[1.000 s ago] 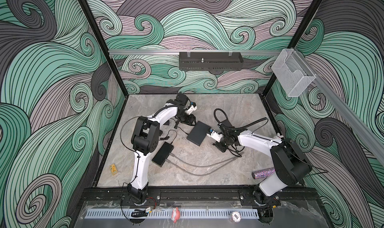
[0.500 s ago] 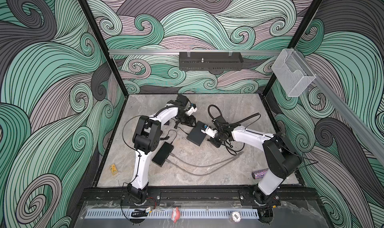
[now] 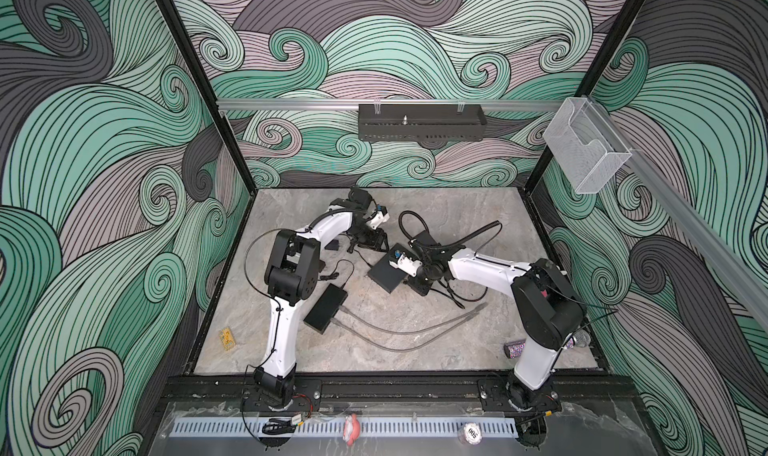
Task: Insert the plug into the switch port
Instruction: 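Push the plug into the switch port with the right gripper while the left holds it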
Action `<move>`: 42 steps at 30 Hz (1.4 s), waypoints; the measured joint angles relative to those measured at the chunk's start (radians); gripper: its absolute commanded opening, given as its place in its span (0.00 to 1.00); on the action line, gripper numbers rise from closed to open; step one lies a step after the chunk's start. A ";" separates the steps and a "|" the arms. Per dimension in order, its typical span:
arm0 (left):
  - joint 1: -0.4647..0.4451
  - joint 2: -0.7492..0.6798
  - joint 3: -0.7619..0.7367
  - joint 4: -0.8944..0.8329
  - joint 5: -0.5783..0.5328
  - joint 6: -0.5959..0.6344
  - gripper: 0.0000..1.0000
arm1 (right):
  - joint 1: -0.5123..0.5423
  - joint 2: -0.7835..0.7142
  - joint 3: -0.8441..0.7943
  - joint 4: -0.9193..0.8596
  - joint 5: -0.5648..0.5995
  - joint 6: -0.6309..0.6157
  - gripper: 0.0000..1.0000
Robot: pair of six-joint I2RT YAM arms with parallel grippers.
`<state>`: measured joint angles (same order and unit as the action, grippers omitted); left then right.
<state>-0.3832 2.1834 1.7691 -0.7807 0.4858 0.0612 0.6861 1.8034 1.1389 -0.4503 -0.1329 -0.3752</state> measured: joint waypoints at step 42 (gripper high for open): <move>0.036 0.118 0.064 -0.104 0.059 0.077 0.53 | 0.124 -0.106 -0.452 0.702 0.226 0.393 0.00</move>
<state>-0.3473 2.3016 1.8328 -0.8848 0.5449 0.1379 0.8101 1.6978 0.6865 0.2516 0.0933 0.0181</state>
